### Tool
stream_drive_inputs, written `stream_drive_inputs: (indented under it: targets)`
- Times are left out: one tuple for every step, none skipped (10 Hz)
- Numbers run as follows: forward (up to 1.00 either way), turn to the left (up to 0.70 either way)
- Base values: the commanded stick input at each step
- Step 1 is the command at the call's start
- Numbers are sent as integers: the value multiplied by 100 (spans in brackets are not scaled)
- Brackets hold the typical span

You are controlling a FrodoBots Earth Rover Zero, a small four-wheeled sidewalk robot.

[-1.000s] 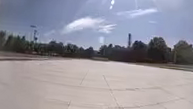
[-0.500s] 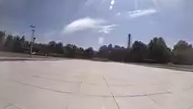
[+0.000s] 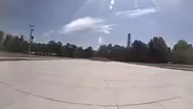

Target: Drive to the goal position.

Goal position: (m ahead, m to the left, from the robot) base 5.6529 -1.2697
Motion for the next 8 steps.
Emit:
stream_drive_inputs:
  targets:
    - [70,-1]
    - [70,-2]
    - [70,-3]
    - [70,-3]
    - [70,-3]
    - [70,-3]
    - [70,-3]
    - [70,-3]
